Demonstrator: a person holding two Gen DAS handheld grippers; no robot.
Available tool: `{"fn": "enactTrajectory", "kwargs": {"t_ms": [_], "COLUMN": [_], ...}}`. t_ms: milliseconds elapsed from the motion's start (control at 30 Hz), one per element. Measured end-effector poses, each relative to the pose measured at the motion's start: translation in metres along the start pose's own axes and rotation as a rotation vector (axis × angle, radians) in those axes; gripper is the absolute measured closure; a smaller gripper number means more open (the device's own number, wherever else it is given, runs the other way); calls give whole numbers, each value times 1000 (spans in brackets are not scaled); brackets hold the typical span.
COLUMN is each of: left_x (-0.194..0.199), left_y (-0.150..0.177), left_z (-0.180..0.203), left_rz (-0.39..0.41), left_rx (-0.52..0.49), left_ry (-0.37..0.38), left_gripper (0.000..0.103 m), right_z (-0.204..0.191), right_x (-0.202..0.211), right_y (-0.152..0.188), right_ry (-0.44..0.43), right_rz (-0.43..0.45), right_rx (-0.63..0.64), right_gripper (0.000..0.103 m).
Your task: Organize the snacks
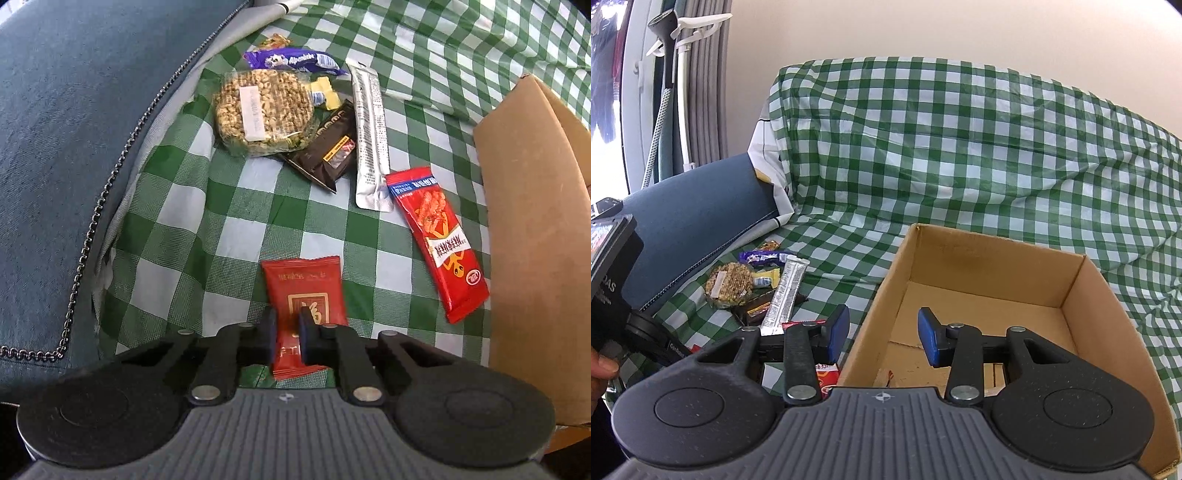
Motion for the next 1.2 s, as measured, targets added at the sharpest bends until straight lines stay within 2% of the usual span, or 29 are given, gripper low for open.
{"fn": "enactTrajectory", "kwargs": {"t_ms": [33,100,167,233,333,433,600,800,967,1000,1067,1100,1200], "left_x": [-2,-1,4,8,5,-11,-13,-24,-27,-27,-28,-27,-27], "left_y": [-3,-9,-21,-32,-31,-13,-9,-10,-9,-10,-11,-12,-14], "left_z": [1,3,3,1,-6,-10,6,5,9,9,10,10,9], "left_rz": [-14,-35,-23,-3,-16,-109,-69,-83,-75,-74,-59,-50,-40], "left_rx": [-6,-17,-37,-59,-17,48,-51,-83,-121,-122,-138,-144,-141], "left_ry": [2,15,34,49,122,160,114,81,69,68,50,41,44], "left_gripper": [90,82,59,54,47,46,46,44,44,45,56,65,68], "right_z": [-2,-6,-12,-20,-39,-65,-100,-120,-130,-131,-133,-134,-130], "right_x": [0,0,0,0,-1,-4,-25,-59,-85,-90,-101,-107,-124], "right_y": [0,1,2,2,4,8,22,39,54,57,61,65,75], "right_ry": [-3,-10,-16,-21,-38,-40,-26,15,69,80,105,122,155], "right_rz": [-2,-6,-8,-5,-2,12,-50,-162,-213,-223,-240,-252,-300], "right_rx": [5,14,29,50,104,195,275,284,311,316,332,342,345], "right_gripper": [60,60,60,60,60,60,60,60,61,61,61,61,61]}}
Point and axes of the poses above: each gripper's, at about its wrist camera, not at the fingertips, and x roughly against the way its jaws point, z to its right, y to its underside, the point moved 4 cm from there along -x, roughly the way its jaws point, and after that the axes turned 1 degree about x, right-handed, at the moved point
